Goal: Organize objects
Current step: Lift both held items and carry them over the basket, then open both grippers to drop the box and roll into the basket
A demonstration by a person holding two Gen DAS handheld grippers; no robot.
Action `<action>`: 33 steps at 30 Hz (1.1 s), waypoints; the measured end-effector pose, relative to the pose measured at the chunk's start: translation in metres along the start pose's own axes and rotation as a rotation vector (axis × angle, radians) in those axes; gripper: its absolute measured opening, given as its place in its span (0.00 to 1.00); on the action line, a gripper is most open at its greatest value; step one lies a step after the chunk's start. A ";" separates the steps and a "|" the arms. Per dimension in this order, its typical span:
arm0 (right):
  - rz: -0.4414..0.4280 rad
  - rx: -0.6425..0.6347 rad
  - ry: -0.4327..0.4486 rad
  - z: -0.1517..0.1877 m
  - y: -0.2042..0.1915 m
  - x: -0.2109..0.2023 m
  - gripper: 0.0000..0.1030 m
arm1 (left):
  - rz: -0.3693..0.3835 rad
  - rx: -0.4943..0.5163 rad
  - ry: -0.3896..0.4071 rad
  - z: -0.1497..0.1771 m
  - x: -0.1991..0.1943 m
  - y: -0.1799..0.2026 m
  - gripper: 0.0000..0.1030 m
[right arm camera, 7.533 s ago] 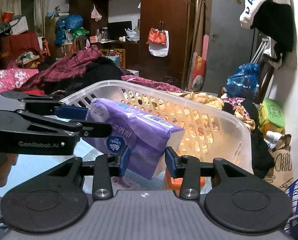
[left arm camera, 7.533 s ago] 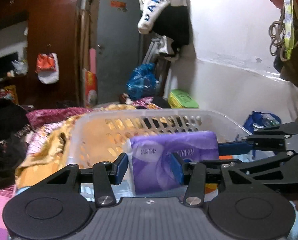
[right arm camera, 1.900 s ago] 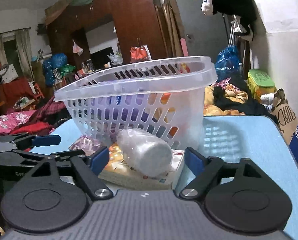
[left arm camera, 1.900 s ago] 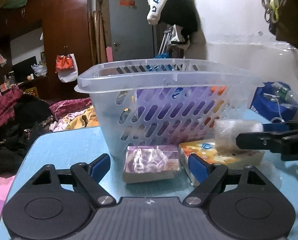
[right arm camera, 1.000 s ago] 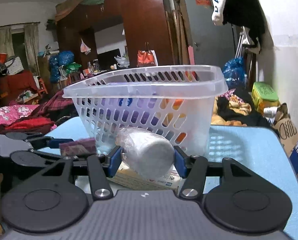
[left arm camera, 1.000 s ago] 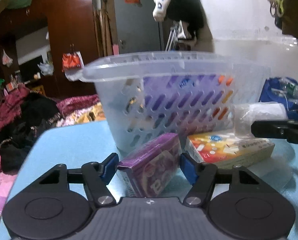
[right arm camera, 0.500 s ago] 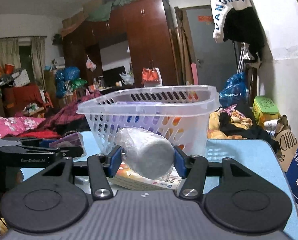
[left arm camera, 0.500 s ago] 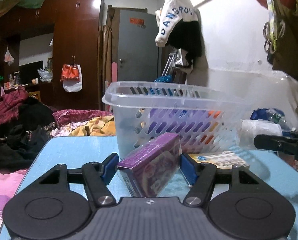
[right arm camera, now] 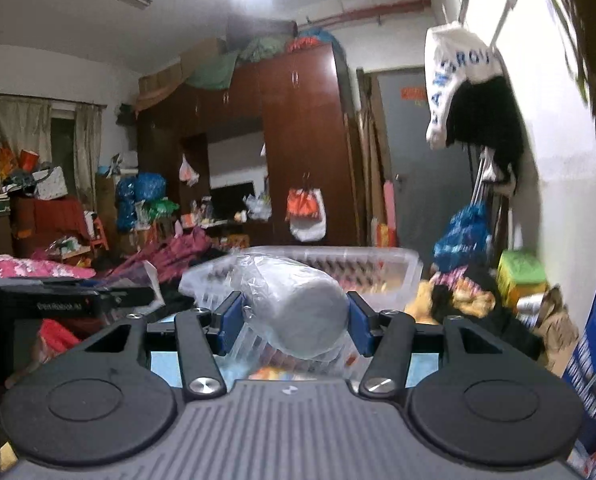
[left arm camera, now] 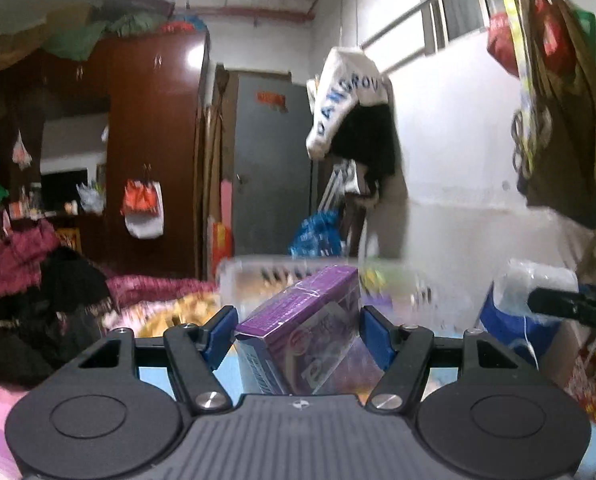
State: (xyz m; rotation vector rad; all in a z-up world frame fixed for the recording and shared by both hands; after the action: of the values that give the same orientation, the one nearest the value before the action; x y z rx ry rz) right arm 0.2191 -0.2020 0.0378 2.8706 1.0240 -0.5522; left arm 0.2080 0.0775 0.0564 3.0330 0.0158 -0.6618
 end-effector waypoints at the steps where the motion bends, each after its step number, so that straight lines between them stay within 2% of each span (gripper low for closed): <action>1: 0.001 0.002 0.006 -0.009 0.001 0.002 0.56 | -0.011 -0.005 0.006 -0.012 0.003 -0.001 0.68; 2: 0.005 -0.001 0.013 -0.018 0.002 0.006 0.56 | -0.018 -0.010 -0.001 -0.027 0.010 -0.001 0.68; 4: 0.077 -0.042 0.016 -0.037 0.003 0.022 0.56 | -0.013 -0.016 -0.024 -0.050 0.027 0.002 0.68; 8: 0.162 -0.047 -0.069 -0.059 0.015 0.076 0.56 | -0.035 -0.021 -0.120 -0.078 0.080 0.012 0.68; 10: 0.219 -0.046 -0.129 -0.062 0.024 0.106 0.56 | -0.072 -0.029 -0.192 -0.080 0.113 0.012 0.68; 13: 0.220 -0.010 -0.230 -0.056 0.037 0.146 0.56 | -0.102 -0.030 -0.292 -0.073 0.154 0.010 0.68; 18: 0.252 0.010 -0.321 -0.040 0.043 0.184 0.56 | -0.153 -0.009 -0.342 -0.063 0.181 0.001 0.68; 22: 0.236 -0.001 -0.363 -0.031 0.043 0.192 0.56 | -0.154 -0.021 -0.339 -0.061 0.185 -0.006 0.69; 25: 0.230 -0.013 -0.363 -0.032 0.041 0.186 0.57 | -0.143 -0.014 -0.325 -0.057 0.183 -0.007 0.84; 26: 0.226 -0.014 -0.363 -0.032 0.039 0.185 0.60 | -0.137 -0.010 -0.313 -0.057 0.180 -0.006 0.84; 28: 0.228 -0.028 -0.348 -0.035 0.034 0.176 0.75 | -0.147 0.002 -0.265 -0.060 0.168 -0.005 0.86; 29: 0.230 -0.035 -0.325 -0.038 0.034 0.172 0.88 | -0.157 0.011 -0.234 -0.061 0.160 -0.003 0.91; 30: 0.234 -0.043 -0.296 -0.042 0.031 0.162 0.97 | -0.161 0.021 -0.195 -0.061 0.147 0.000 0.96; 33: 0.191 -0.038 -0.225 -0.042 0.025 0.130 1.00 | -0.125 0.050 -0.115 -0.053 0.107 0.009 0.97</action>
State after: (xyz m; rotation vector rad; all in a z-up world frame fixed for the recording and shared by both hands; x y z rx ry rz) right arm 0.3411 -0.1359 0.0305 2.7517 0.7118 -0.8058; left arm 0.3276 0.0706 0.0603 3.0556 0.1893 -0.8568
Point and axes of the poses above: each gripper's, at about its wrist camera, not at the fingertips, and x roughly the way its jaws point, y to its right, z to its underside, the point moved 8 cm from there along x, roughly the way its jaws point, and after that the axes turned 14 degrees about -y, right-handed, at the moved point
